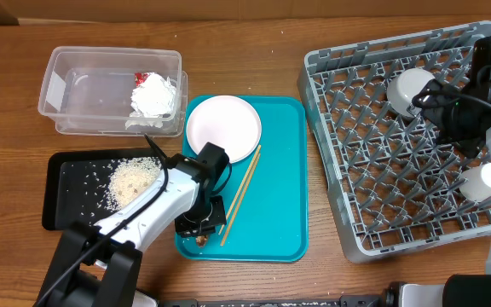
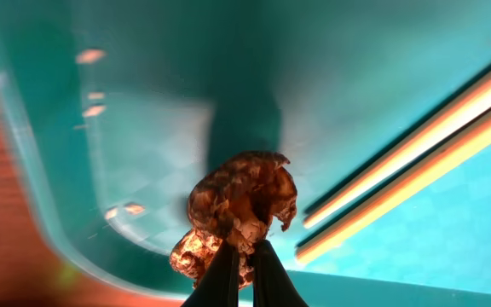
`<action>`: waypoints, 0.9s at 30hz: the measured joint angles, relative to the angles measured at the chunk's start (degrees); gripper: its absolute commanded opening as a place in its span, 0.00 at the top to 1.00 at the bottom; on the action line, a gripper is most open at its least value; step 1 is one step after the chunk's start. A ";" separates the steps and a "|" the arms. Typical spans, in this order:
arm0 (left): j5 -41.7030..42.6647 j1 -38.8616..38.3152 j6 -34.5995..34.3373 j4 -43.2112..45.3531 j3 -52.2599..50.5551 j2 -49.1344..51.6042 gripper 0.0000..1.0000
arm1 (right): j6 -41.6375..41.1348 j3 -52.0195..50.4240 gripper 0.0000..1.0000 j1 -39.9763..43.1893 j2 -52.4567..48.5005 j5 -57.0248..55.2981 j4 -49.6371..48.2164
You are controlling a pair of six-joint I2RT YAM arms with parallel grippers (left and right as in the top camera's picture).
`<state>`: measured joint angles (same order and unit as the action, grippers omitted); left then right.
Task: Sort waste into correct bins and load items into the dishwasher
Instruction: 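Carry the food scrap with left gripper and drop it on black tray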
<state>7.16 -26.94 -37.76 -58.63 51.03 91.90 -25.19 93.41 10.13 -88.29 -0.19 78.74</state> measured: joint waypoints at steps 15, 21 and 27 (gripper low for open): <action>-10.19 15.93 1.51 -7.56 12.04 -7.91 0.96 | 0.98 0.02 0.04 0.00 0.00 0.00 0.28; -11.43 30.25 2.25 -4.17 12.04 -7.91 0.96 | 1.03 0.02 0.04 0.00 0.00 0.00 0.28; -14.36 42.05 2.36 0.15 12.04 -7.82 0.96 | 1.05 0.00 0.04 0.00 0.00 0.00 0.31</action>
<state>-7.20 15.11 -35.40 -58.48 63.07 84.07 -24.14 93.41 10.13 -88.29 -0.19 79.05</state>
